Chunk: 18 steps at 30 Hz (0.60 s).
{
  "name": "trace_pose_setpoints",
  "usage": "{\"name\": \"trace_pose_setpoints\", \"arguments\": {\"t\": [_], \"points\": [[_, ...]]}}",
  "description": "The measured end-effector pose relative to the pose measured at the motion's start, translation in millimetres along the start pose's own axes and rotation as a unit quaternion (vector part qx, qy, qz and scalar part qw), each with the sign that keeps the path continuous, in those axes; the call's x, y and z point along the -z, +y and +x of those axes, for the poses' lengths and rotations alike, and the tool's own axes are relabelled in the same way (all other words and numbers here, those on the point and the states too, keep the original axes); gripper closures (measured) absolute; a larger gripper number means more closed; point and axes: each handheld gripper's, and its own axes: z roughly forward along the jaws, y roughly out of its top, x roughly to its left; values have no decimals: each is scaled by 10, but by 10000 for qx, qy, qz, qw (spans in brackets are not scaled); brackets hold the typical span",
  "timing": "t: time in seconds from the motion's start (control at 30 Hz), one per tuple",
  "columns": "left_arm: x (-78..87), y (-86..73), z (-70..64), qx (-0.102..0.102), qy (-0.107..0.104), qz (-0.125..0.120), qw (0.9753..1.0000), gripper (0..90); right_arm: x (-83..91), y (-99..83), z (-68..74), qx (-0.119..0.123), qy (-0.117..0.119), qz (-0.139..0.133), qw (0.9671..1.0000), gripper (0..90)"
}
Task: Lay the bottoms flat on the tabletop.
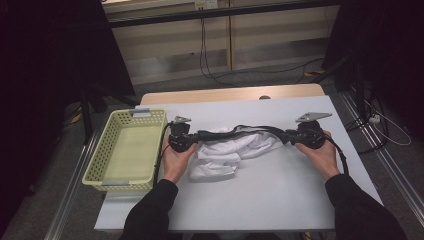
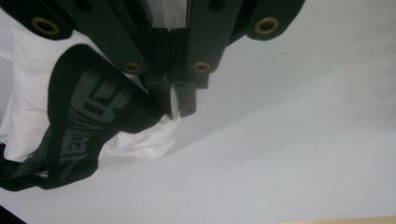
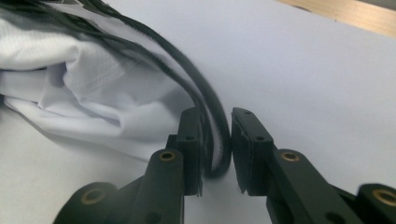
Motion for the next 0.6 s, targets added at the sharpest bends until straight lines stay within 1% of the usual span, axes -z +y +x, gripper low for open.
{"name": "trace_pose_setpoints", "arguments": {"t": [0.07, 0.13, 0.27, 0.33, 0.37, 0.4, 0.43, 0.5, 0.53, 0.6], "points": [[-12, -13, 11, -9, -45, -3, 10000, 899, -1, -32, -16, -32, 41, 4, 10000, 697], [-26, -21, 17, 29, -5, 26, 10000, 898, -29, -47, -24, -86, 75, 64, 9999, 687], [-32, -32, 30, 53, 11, 29, 10000, 898, -91, -64, 5, -32, 133, 213, 9997, 655], [-37, -36, 43, 89, 0, 31, 10000, 899, -88, -75, 11, -32, 143, 232, 9996, 663], [-41, -39, 53, 125, -22, 4, 9999, 898, -87, -81, 3, -33, 148, 194, 9997, 666], [-49, -41, 65, 161, -27, -17, 9999, 898, -87, -89, 0, -60, 142, 187, 9997, 688], [-54, -38, 70, 165, -9, -8, 9999, 898, -91, -99, -7, -98, 210, 182, 9996, 718], [-41, -20, 62, 204, -37, -84, 9997, 898, -92, -104, -13, -104, 191, 176, 9996, 792], [-32, -2, 53, 198, -40, -114, 9997, 898, -79, -92, -23, -143, 191, 101, 9997, 820], [-17, 49, 53, 210, -24, -146, 9997, 898, -26, -51, -69, -319, 186, -187, 9991, 844]]}}
